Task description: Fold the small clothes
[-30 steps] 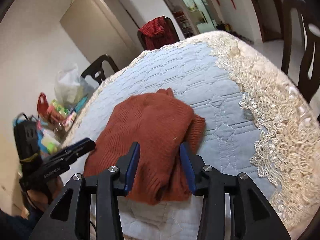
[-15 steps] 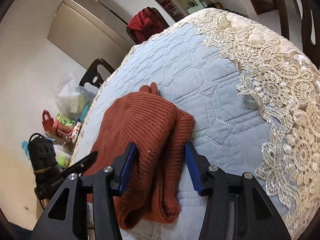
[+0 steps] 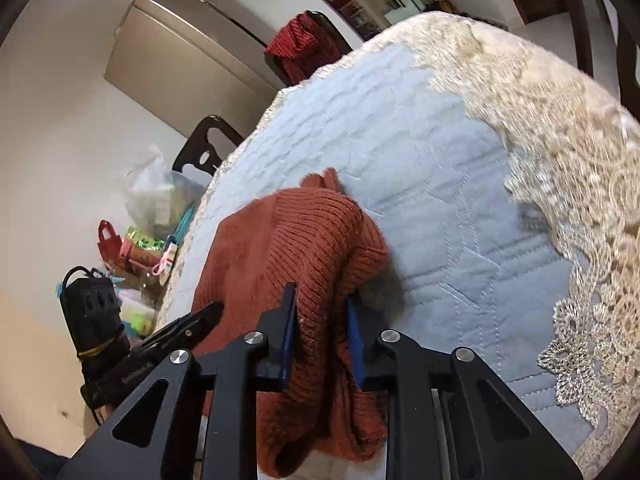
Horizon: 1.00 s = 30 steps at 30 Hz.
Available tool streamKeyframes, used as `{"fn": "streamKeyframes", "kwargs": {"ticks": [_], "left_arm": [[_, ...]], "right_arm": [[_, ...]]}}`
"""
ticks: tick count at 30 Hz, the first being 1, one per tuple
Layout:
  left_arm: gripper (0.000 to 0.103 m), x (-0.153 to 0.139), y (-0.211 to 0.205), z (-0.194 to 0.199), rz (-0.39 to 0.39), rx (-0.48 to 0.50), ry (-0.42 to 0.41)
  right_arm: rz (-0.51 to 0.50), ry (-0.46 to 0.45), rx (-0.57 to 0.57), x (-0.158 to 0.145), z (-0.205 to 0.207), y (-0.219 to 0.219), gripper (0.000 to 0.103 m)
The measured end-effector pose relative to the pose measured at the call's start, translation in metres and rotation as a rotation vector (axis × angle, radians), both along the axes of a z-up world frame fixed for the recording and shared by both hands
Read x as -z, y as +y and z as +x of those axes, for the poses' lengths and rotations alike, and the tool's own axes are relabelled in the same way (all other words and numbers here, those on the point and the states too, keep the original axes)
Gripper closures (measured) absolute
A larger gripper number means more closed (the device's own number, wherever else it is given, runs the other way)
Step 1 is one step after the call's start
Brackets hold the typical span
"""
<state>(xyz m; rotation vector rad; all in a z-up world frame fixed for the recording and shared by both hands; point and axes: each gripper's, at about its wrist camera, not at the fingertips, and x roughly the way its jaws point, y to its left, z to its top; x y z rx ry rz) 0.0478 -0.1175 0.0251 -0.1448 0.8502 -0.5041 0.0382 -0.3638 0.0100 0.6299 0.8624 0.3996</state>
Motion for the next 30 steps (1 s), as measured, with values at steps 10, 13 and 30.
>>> {"fn": "streamKeyframes", "kwargs": {"ticks": [10,13,30], "left_arm": [[0.071,-0.035,0.041,0.009,0.031,-0.044,-0.096],[0.071,-0.040,0.064,0.019,0.053,-0.074,-0.110],[0.070,-0.010,0.174,0.113,0.076,-0.202,-0.037]], "right_arm": [[0.010,-0.098,-0.106,-0.038,0.021,0.047,0.085],[0.021,-0.110,-0.138,-0.040,0.037,0.067,0.085],[0.051,-0.061,-0.275,-0.013,0.142,0.178,0.085]]}}
